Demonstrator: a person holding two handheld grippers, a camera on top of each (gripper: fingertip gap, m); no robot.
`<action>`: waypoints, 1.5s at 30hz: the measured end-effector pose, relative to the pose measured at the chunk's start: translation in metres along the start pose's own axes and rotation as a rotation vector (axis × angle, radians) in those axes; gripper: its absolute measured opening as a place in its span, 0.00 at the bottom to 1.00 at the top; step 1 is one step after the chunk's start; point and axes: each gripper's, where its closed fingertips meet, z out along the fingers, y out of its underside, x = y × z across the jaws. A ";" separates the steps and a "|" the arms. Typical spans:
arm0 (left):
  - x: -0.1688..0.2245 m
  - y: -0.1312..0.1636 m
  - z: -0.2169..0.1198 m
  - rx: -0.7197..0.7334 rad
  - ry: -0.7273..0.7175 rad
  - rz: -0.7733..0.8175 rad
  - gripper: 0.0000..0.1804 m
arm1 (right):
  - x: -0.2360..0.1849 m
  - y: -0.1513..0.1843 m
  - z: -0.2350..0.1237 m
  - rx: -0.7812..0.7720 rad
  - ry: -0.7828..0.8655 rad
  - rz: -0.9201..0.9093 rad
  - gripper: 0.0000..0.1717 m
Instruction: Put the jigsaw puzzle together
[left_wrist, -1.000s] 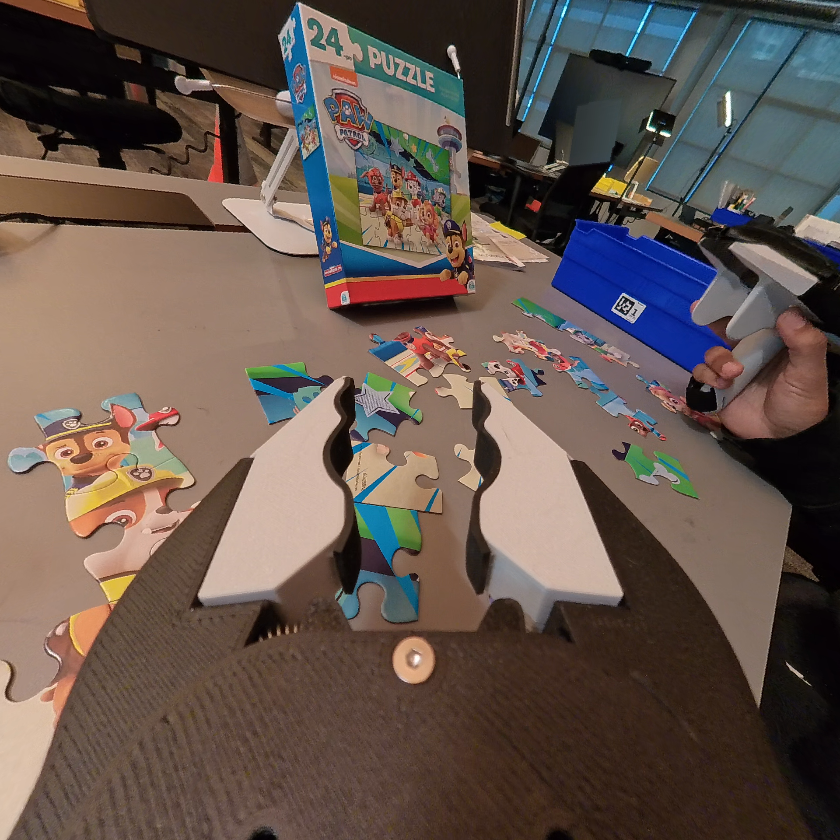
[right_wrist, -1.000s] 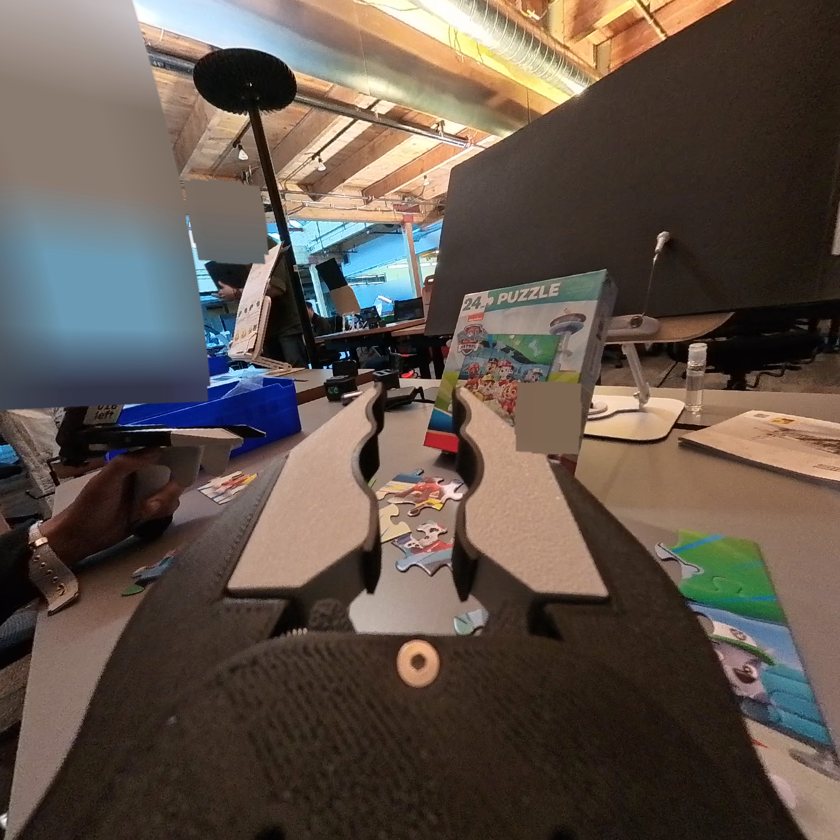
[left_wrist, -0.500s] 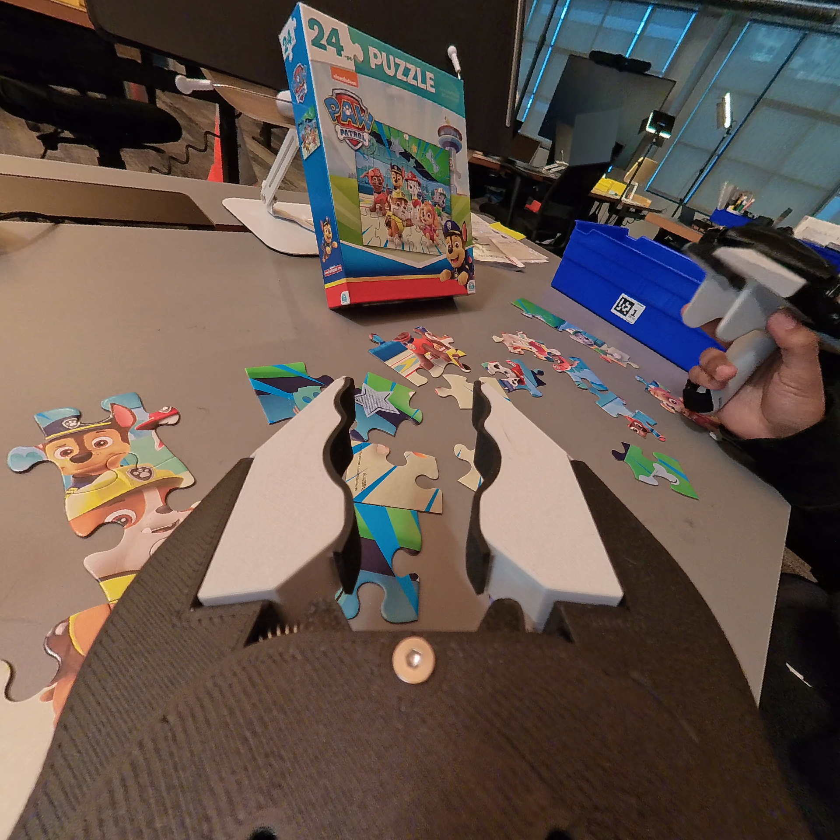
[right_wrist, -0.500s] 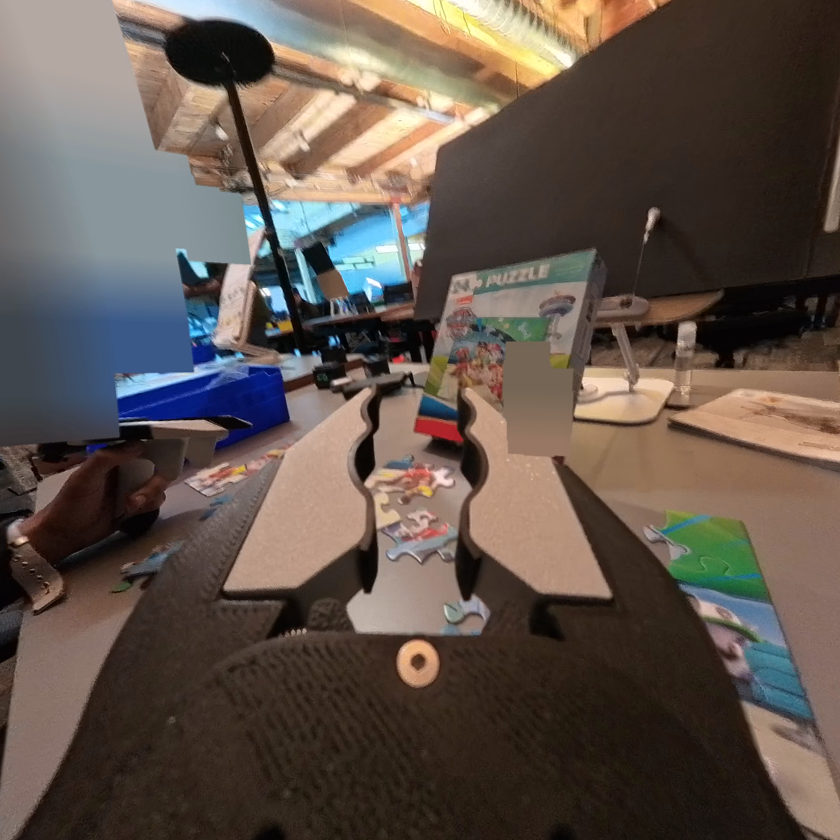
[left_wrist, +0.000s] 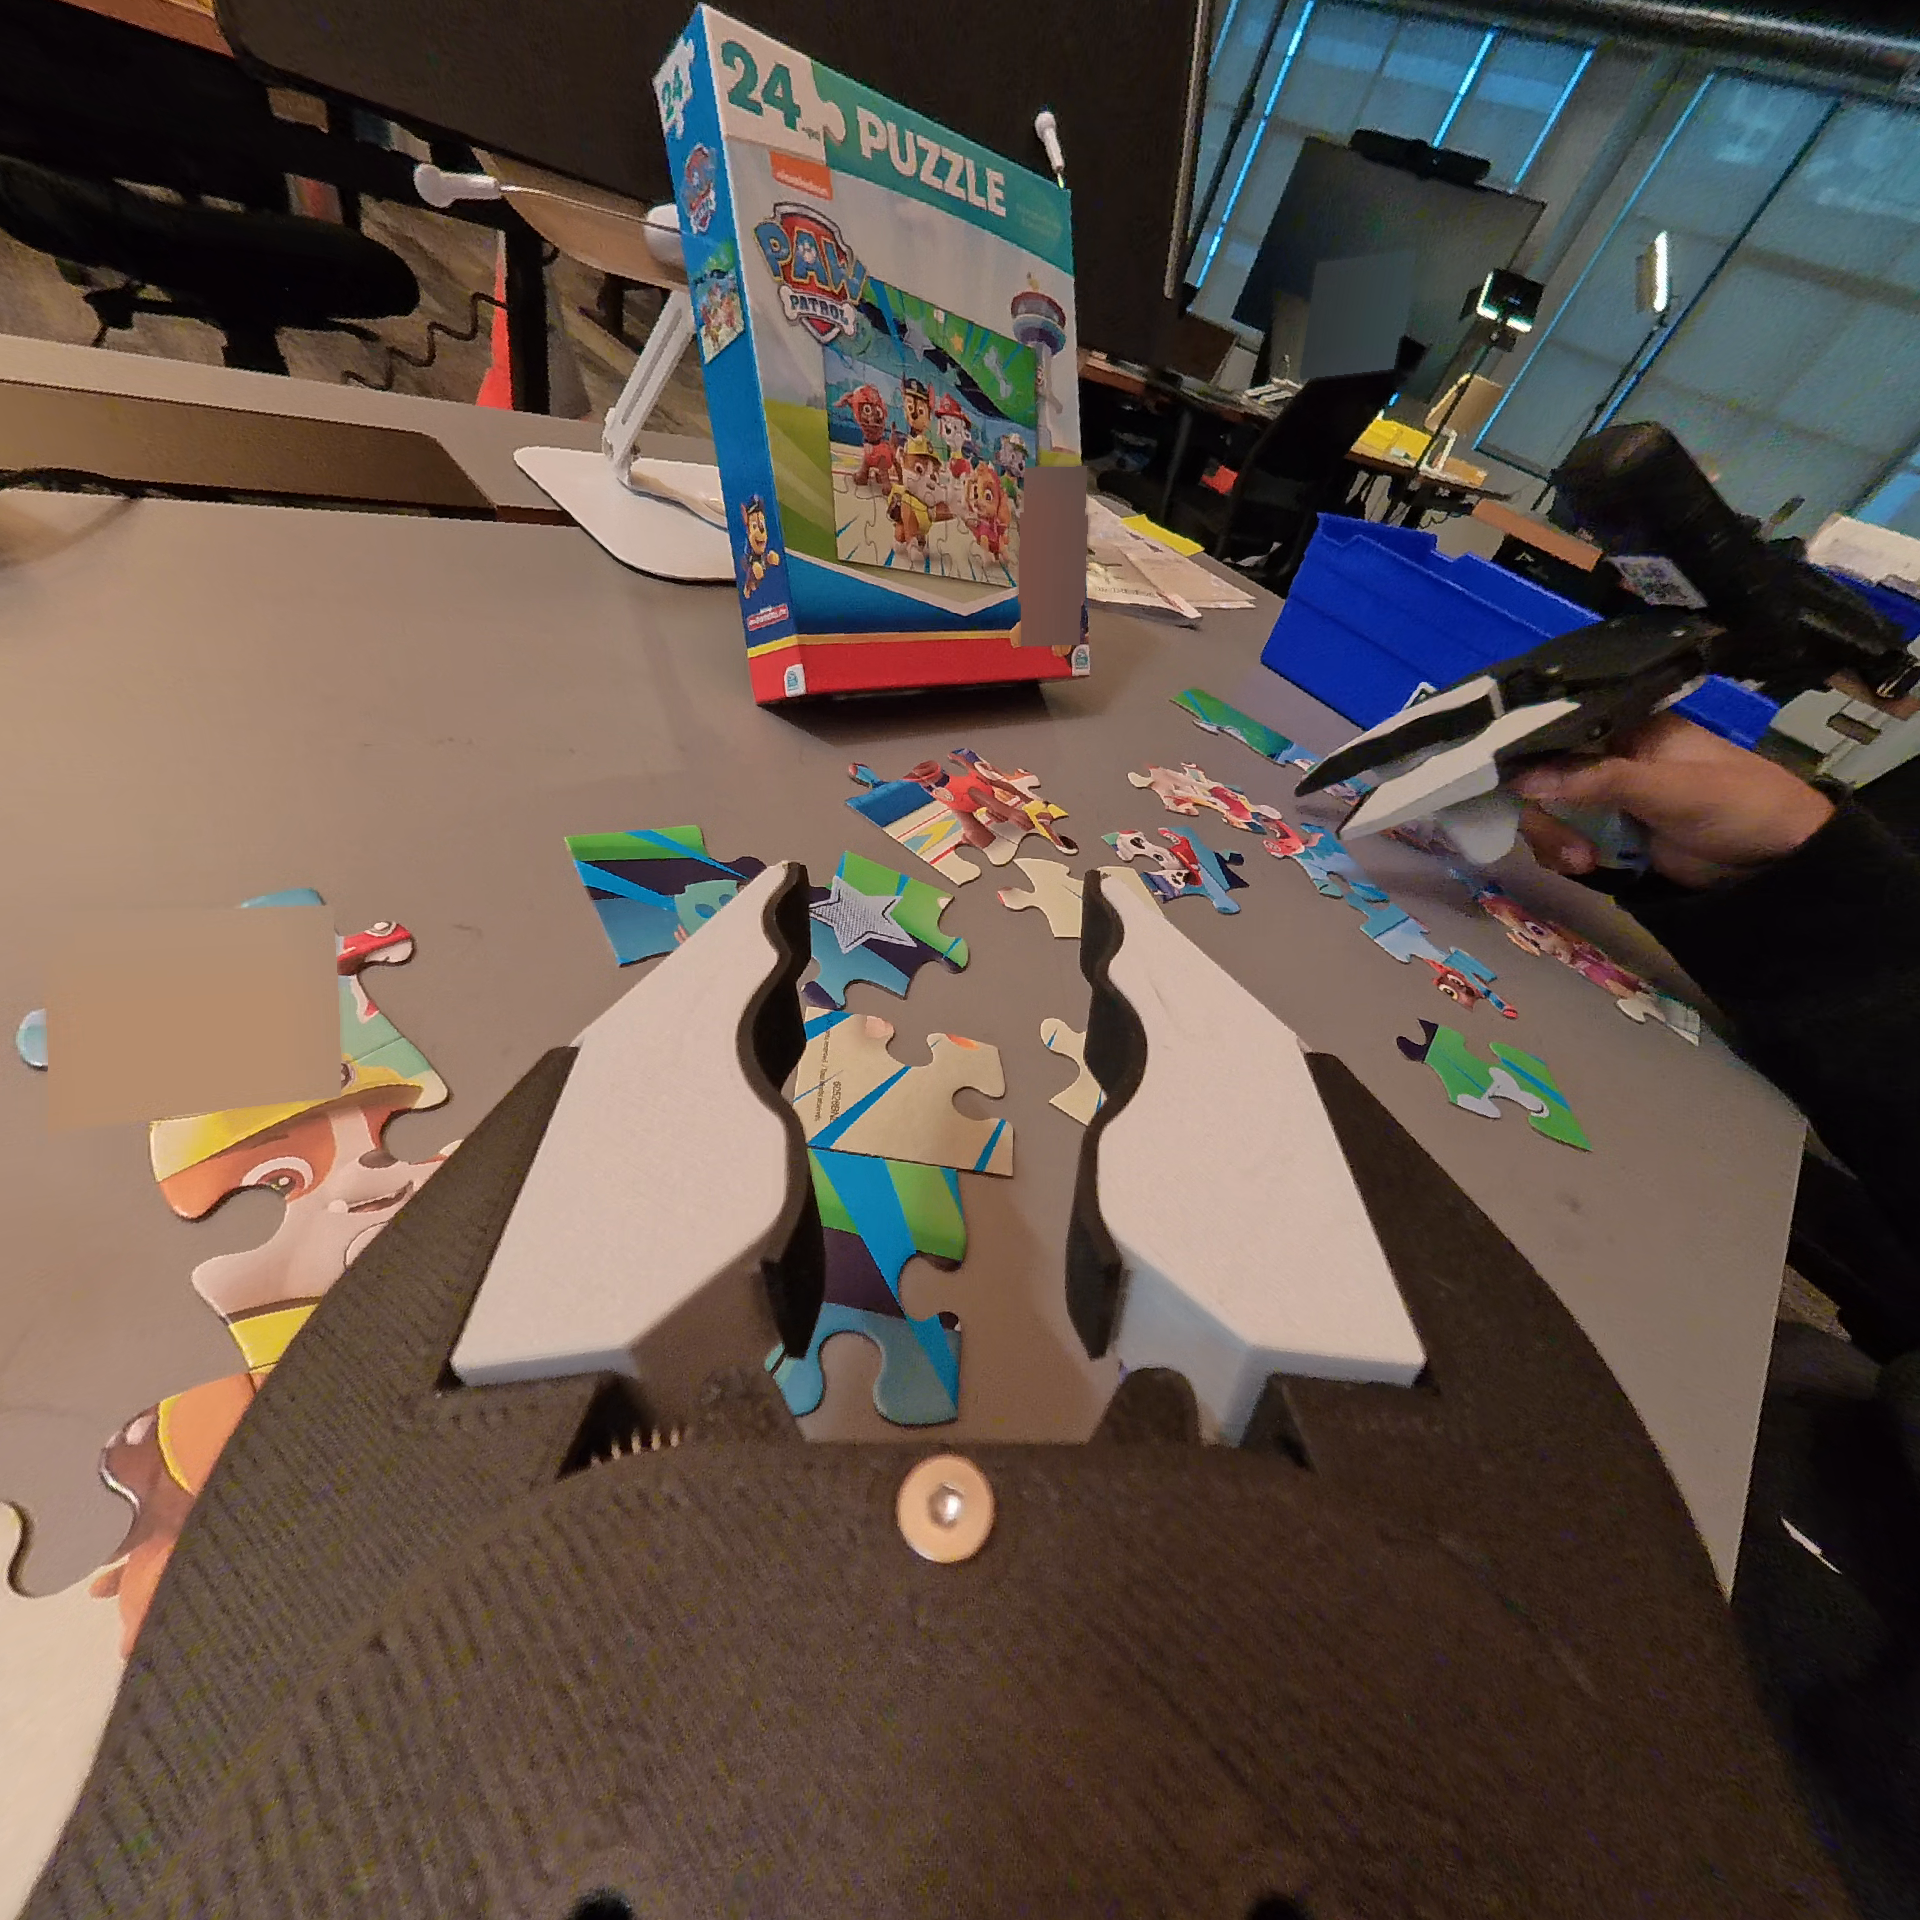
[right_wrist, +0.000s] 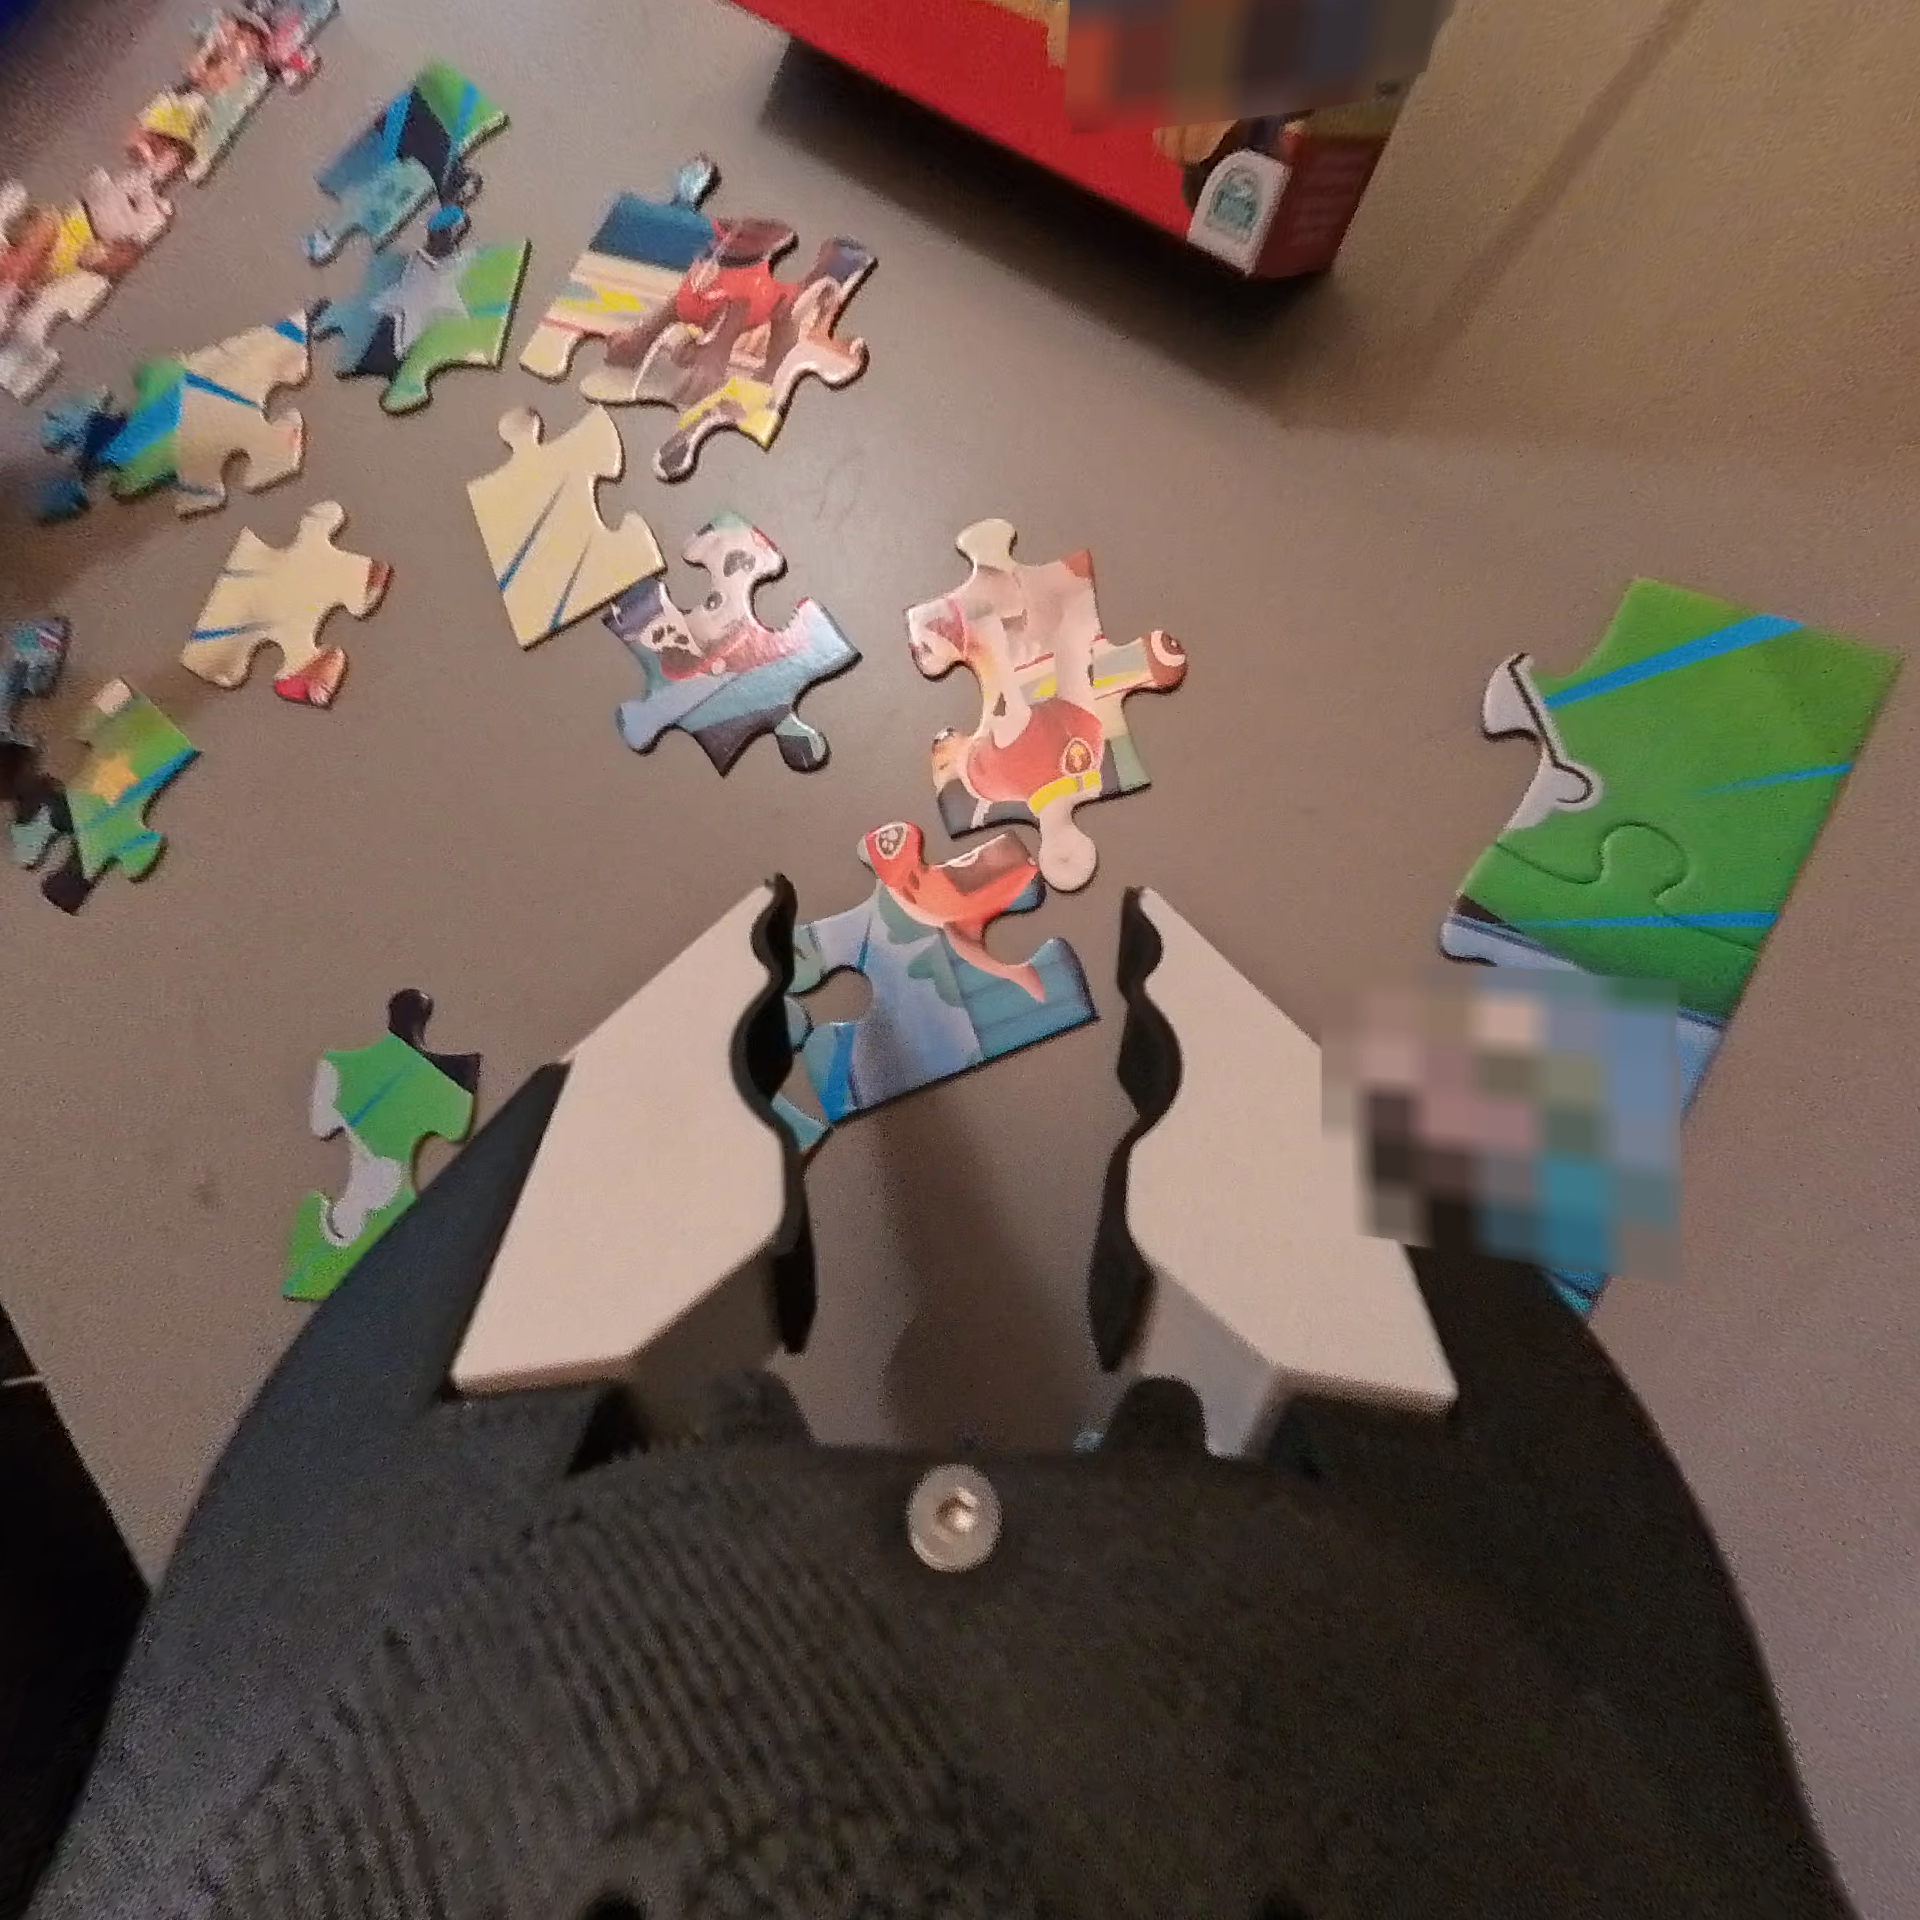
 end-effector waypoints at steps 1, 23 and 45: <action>0.000 0.000 0.000 0.000 -0.001 0.001 0.28 | 0.000 0.003 0.001 -0.020 0.000 -0.012 0.37; 0.001 0.002 0.003 -0.013 0.001 0.012 0.28 | -0.045 0.029 -0.018 -0.133 -0.170 -0.725 0.36; 0.005 -0.004 0.000 0.028 -0.007 0.042 0.27 | -0.051 0.042 -0.009 -0.120 -0.267 -0.634 0.18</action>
